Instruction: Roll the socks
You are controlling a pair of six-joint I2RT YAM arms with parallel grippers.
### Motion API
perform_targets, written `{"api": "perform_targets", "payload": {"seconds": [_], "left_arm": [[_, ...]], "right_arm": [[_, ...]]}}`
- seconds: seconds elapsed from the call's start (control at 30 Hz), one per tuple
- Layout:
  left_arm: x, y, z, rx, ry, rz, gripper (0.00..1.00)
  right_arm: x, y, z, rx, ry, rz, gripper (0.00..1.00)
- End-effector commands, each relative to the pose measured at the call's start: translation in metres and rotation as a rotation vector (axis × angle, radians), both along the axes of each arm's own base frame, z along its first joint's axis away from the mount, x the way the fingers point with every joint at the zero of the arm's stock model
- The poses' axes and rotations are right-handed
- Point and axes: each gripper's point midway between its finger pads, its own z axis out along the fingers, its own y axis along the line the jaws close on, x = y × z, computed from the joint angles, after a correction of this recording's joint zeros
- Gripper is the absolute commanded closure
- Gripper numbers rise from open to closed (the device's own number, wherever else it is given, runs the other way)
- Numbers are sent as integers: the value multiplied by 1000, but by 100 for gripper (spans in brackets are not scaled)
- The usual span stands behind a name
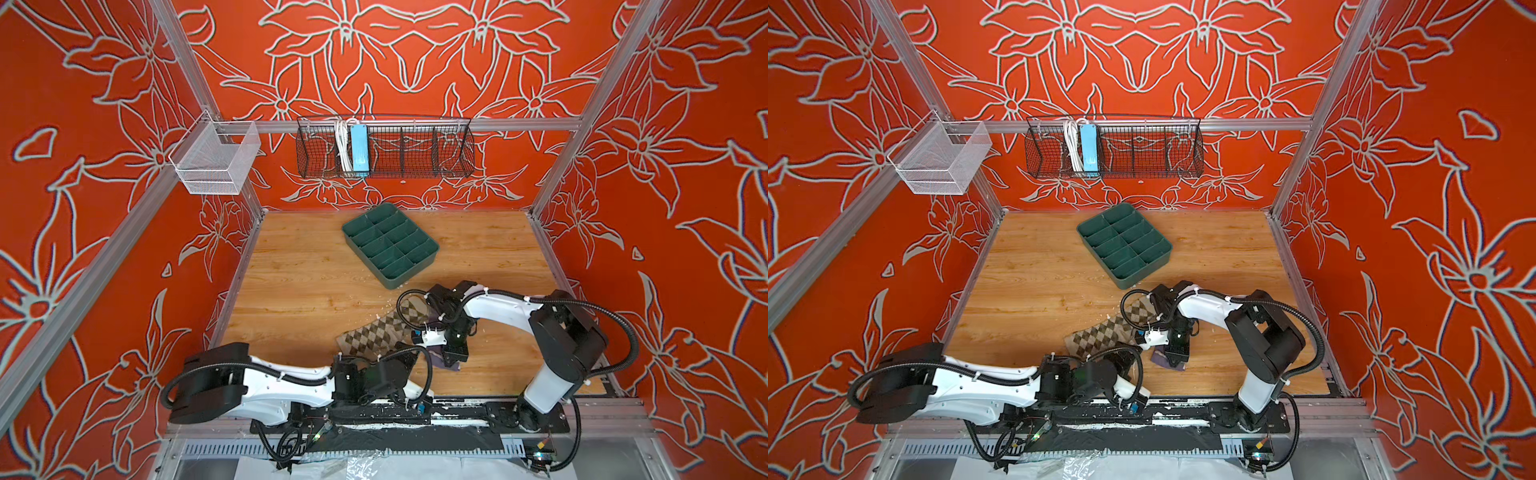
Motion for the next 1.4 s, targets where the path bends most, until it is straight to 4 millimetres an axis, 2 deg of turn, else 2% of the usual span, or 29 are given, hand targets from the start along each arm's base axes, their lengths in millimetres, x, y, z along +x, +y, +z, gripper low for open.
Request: {"api": "perform_targets", "payload": {"seconds": [0.0,0.13,0.27,0.4,0.5,0.57,0.73,0.9,1.0,1.1,1.2,1.37], "left_arm": [[13,-36,27,-143,-55,37,7],[17,-54,14,-120,-53,43,11],[20,-63,-3,-89,-38,63,20],[22,-64,-20,-45,-1,105,29],[21,-60,-29,-11,39,131,30],[18,-56,-28,-2,45,138,30],[12,-37,-10,46,-18,142,26],[-11,-22,8,59,18,89,25],[-21,-14,4,69,63,61,24],[-20,-18,-5,59,55,68,24],[-10,-32,-9,4,24,107,25],[21,-56,-13,-82,-62,240,28]], "right_arm": [[10,-5,-33,-20,-31,24,100],[17,-3,-33,-12,-42,11,98],[22,-3,-32,0,-50,-2,97],[25,-2,-27,9,-61,-4,96],[28,-1,-23,16,-81,-5,94],[30,-3,-24,14,-93,-11,93],[32,-4,-23,20,-92,-29,93],[33,-4,-23,13,-59,-52,92],[34,-3,-24,6,-41,-64,92],[34,-2,-23,7,-23,-76,92],[31,-1,-22,12,-6,-82,92],[29,0,-19,24,8,-93,92]]}}
